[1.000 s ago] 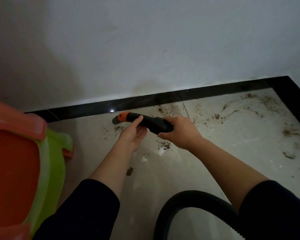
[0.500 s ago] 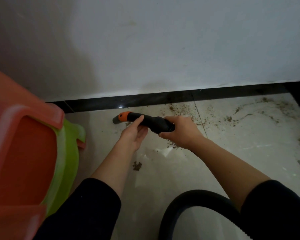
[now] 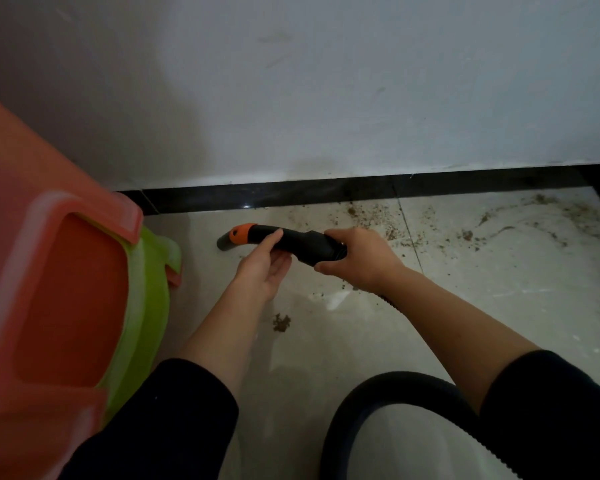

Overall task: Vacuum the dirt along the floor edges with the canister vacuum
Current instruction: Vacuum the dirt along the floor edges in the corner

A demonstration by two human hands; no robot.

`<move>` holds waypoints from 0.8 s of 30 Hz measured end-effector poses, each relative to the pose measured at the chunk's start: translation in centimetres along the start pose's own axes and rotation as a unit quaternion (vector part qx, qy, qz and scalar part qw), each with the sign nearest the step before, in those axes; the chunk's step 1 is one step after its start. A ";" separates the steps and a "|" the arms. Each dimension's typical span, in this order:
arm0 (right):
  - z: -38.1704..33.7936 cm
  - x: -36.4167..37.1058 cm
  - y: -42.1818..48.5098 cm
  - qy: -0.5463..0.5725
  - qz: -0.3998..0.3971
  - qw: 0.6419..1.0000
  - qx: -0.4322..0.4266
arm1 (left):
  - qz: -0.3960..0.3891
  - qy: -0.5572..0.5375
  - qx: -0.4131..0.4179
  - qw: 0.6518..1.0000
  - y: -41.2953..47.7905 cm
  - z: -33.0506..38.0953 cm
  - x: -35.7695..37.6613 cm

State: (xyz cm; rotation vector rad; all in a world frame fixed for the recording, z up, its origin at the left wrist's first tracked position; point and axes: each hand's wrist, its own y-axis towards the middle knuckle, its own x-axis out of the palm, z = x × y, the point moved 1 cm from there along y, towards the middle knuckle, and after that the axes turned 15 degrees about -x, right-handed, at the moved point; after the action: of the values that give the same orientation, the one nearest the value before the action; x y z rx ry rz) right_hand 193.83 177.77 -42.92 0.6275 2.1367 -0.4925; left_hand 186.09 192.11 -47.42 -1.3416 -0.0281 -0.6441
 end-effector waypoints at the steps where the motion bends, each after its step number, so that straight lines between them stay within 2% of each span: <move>1: -0.1 0.0 0.0 -0.001 -0.004 1.000 -0.002 | 0.003 -0.002 0.000 1.000 -0.1 0.0 -0.1; 9: -0.6 -0.4 -0.5 0.001 -0.009 1.000 -0.012 | -0.003 -0.006 0.015 1.000 -1.4 -0.6 0.0; 24: 0.4 -2.2 -3.3 -0.010 -0.007 1.000 0.023 | -0.020 0.014 0.004 1.000 -2.0 -3.2 2.2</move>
State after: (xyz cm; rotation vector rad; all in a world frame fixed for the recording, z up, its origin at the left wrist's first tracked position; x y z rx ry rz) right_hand 193.32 174.36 -40.92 0.6311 2.1178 -0.5546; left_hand 185.98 188.14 -45.63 -1.3276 -0.0350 -0.6967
